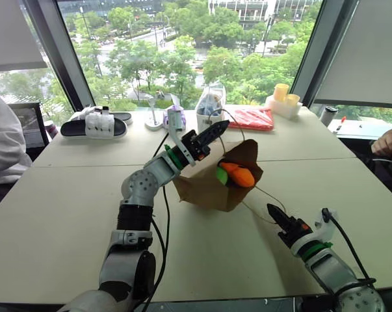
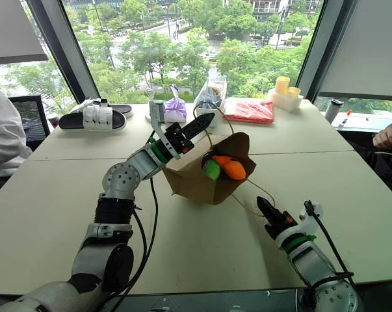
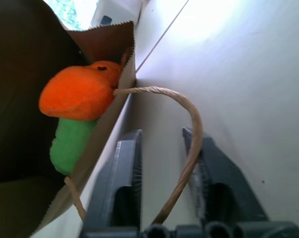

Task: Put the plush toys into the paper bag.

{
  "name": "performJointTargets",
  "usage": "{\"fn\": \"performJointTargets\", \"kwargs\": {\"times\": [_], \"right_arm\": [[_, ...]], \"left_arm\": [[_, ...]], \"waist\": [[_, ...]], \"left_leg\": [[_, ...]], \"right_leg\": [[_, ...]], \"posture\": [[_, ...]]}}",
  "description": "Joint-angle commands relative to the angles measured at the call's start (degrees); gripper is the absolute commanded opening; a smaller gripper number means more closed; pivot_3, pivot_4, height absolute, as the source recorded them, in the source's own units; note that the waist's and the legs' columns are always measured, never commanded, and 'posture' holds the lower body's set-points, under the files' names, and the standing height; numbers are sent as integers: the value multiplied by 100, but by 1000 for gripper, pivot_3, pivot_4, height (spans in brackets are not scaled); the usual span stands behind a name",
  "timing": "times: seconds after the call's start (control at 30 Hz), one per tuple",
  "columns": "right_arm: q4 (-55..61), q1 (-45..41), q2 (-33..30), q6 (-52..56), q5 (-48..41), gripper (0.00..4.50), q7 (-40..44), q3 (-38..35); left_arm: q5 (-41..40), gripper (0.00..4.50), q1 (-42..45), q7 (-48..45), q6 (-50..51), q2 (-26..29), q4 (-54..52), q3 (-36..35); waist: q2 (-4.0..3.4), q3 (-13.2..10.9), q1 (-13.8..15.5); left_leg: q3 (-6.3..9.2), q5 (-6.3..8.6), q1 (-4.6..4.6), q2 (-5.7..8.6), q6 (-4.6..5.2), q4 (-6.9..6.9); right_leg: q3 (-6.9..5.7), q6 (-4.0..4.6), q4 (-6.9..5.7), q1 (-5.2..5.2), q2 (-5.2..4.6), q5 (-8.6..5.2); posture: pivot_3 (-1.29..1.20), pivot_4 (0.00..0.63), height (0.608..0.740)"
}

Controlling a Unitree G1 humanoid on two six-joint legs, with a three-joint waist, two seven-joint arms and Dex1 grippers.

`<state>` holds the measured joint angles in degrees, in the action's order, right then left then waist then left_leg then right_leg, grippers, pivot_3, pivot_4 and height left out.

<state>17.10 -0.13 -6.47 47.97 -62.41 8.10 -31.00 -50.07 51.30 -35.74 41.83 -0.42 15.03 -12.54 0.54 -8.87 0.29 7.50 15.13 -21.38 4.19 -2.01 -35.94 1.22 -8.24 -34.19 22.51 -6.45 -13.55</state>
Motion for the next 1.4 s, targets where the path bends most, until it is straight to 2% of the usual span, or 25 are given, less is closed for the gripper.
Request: {"fn": "performJointTargets", "kwargs": {"times": [0.03, 0.13, 0.27, 0.37, 0.5, 0.7, 0.77, 0.8, 0.87, 1.0, 1.07, 1.1, 1.4], "right_arm": [[373, 2, -174, -114, -548, 32, 5, -118], [649, -87, -493, -114, -1234, 32, 37, -245], [1084, -712, -1532, -189, -3211, 32, -250, -450], [1022, -1192, -2078, -409, -3814, 32, -567, -352], [840, -1625, -2413, -562, -3968, 32, -772, -10], [781, -1467, -2564, -516, -3524, 32, -563, 482], [796, -1352, -2558, -517, -3426, 0, -495, 572], [798, -1300, -2552, -545, -3355, 268, -448, 586], [861, -1195, -2589, -566, -3304, 822, -294, 580], [1117, -907, -2781, -475, -3330, 2771, -101, 557], [1289, -713, -2915, -442, -3348, 3721, 1, 539], [1390, -591, -2966, -443, -3418, 4146, 51, 503], [1807, 949, -3348, -435, -3938, 4146, 595, -210]], "left_arm": [[-72, 0, 12, 36, -59, 20, -290, -30], [-10, 0, -4, 60, -24, 93, -364, 36], [35, 0, -61, 67, 350, 499, -866, 276], [-129, 0, -72, 175, 548, 625, -1007, 170], [-108, 0, -107, 302, 572, 674, -906, 95], [207, 0, -266, 121, 308, 694, -618, 265], [259, 544, -331, 18, 253, 686, -563, 299], [257, 787, -345, -4, 258, 682, -517, 290], [175, 1678, -348, -112, 331, 714, -469, 236], [19, 3665, -405, -228, 508, 831, -594, 145], [1, 4500, -448, -253, 552, 914, -664, 129], [20, 4500, -486, -285, 561, 974, -710, 149], [-709, 4500, -1199, -638, 1449, 1910, -1506, -184]], "waist": [[0, 0, 0], [-1, -1, -1], [-4, -5, -54], [0, -3, -86], [2, -4, -90], [2, -5, -78], [3, -4, -73], [3, -4, -74], [3, -4, -79], [3, -4, -83], [3, -4, -83], [3, -5, -83], [6, -6, -81]], "left_leg": [[0, 0, -1, 0, 0, 0], [0, 0, -1, 0, 0, -1], [1, 0, -1, -1, 0, 2], [7, 0, 1, -3, 1, 5], [12, 0, -2, -3, 1, 3], [10, 0, -6, -2, 1, 1], [10, 0, -6, -1, 2, 1], [11, 1, -7, -1, 2, 1], [9, 1, -7, -1, 2, 1], [10, 1, -7, -1, 2, 1], [10, 1, -6, -2, 2, 2], [10, 1, -6, -2, 2, 2], [14, 3, -3, -5, 6, 1]], "right_leg": [[0, 0, 0, 0, 0, 0], [1, 0, 1, 0, 0, 0], [2, 0, 0, 1, 0, 0], [-7, 0, 4, -7, 0, -1], [-14, 1, 6, -7, 0, -1], [-12, 1, 6, -5, -1, -1], [-13, 1, 8, -6, -1, -1], [-13, 1, 8, -6, -1, -1], [-11, 1, 8, -4, -2, -1], [-11, 1, 7, -4, -1, -1], [-11, 1, 7, -4, -1, -1], [-11, 1, 7, -4, -1, -1], [-8, 1, 8, -8, -3, -1]], "posture": [[0, 150, 740], [0, 150, 740], [0, 150, 740], [0, 150, 740], [0, 150, 740], [0, 150, 740], [0, 150, 740], [0, 150, 740], [0, 150, 740], [0, 150, 740], [0, 150, 740], [0, 150, 740], [0, 150, 740]]}}
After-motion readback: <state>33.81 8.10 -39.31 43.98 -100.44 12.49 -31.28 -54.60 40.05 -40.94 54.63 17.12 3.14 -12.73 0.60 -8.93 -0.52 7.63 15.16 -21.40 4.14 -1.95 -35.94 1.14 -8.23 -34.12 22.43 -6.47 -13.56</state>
